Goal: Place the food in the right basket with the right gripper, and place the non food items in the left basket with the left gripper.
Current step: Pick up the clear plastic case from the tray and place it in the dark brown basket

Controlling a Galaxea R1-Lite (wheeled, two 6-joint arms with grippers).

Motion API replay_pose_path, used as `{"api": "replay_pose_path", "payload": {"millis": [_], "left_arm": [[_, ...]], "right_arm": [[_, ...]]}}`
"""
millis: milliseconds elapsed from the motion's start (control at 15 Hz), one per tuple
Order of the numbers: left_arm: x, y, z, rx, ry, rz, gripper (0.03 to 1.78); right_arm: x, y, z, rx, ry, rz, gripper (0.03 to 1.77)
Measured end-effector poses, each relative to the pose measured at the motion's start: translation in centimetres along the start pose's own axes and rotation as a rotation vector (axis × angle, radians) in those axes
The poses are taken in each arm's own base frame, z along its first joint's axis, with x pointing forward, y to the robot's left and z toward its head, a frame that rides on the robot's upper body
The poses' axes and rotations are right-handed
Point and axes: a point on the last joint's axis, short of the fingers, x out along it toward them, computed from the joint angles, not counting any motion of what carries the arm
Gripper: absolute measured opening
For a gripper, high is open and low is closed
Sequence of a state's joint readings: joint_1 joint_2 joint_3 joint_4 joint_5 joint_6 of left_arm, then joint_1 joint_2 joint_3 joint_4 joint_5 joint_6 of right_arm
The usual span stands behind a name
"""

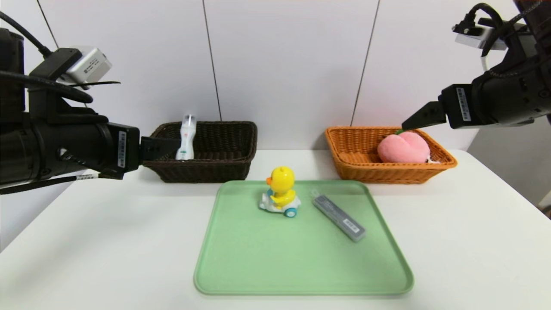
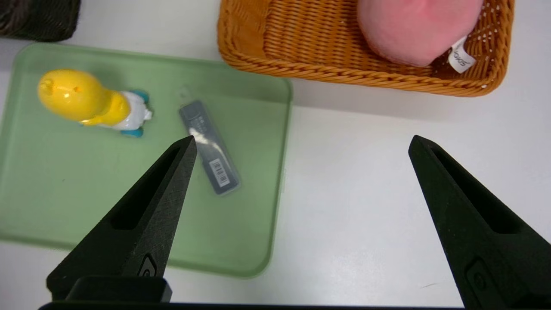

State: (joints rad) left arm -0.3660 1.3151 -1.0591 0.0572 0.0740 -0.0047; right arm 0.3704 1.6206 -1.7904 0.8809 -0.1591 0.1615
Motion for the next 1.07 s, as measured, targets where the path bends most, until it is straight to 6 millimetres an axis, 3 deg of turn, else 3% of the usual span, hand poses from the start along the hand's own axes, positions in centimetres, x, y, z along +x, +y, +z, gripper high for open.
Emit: {"api": "replay_pose_path", "payload": {"millis": [133,667,1067], "left_arm": [[-0.9,0.0,-0.8,-0.012,0.043,-0.003,1.69],[-2.9,0.0,-5.3,-0.009,0.137,-0.009,1.69],[-3.5,0.1,-6.5,-0.009,0.155,-0.01,1.69]], "right_arm": [[0.5,1.4,0.3,-0.067,0.096,0.031,1.7],[8.3,6.3,-1.4,-0.224,0.362,0.099,1.7],[12.4,8.3,-3.1,-0.257,0.492,0.115,1.7]]}}
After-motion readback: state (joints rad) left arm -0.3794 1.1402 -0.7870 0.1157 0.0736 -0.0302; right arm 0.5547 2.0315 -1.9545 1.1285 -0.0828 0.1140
